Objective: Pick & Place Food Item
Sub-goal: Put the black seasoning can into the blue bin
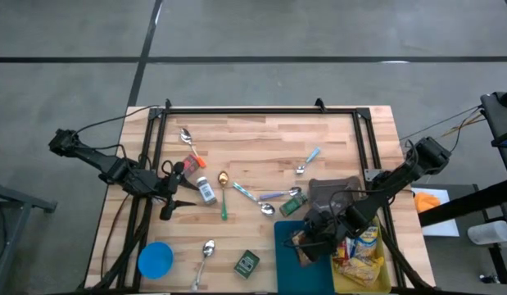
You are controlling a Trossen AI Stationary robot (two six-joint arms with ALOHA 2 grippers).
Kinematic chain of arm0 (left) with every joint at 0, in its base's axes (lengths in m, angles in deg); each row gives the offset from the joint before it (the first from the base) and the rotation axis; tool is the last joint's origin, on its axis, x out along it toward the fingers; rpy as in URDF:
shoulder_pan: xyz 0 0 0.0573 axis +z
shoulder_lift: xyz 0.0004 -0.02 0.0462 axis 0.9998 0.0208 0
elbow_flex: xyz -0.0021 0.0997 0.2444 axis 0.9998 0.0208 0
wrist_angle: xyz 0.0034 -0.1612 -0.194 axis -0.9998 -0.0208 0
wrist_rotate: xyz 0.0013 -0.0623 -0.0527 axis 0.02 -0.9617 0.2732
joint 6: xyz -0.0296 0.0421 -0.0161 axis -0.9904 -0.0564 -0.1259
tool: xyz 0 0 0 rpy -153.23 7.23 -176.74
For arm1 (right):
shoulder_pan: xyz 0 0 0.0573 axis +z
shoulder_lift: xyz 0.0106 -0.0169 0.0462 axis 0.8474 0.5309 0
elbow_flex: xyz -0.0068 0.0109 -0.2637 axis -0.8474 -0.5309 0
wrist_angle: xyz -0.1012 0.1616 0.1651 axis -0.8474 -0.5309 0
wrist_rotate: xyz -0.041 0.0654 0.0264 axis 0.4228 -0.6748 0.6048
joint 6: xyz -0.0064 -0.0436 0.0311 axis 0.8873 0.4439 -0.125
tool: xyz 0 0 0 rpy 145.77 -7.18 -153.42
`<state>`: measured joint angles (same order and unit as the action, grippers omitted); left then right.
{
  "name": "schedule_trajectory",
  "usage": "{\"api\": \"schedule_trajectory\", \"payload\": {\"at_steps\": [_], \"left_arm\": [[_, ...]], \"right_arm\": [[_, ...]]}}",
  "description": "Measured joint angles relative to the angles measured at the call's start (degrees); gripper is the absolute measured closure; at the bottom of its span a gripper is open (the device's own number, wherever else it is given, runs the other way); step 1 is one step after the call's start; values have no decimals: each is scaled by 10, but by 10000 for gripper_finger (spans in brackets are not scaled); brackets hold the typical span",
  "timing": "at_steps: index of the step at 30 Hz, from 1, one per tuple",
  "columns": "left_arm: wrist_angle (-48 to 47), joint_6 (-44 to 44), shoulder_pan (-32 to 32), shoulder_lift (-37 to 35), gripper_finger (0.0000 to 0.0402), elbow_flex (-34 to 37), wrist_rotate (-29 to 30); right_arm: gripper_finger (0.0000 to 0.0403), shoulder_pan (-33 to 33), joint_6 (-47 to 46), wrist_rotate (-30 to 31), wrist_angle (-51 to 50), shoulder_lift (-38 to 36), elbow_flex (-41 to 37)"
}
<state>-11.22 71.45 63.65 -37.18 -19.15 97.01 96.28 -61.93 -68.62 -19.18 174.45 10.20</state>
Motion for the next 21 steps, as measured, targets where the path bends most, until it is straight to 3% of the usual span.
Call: {"api": "schedule_trajectory", "payload": {"at_steps": [8, 14, 21], "left_arm": [[0, 0, 0, 0, 161, 0, 0], [0, 0, 0, 0, 161, 0, 0], [0, 0, 0, 0, 161, 0, 0]], "right_arm": [[170, 0, 116, 68, -7, -9, 36], [170, -22, 135, 228, -109, -9, 94], [170, -87, 233, 239, -124, 2, 137]]}}
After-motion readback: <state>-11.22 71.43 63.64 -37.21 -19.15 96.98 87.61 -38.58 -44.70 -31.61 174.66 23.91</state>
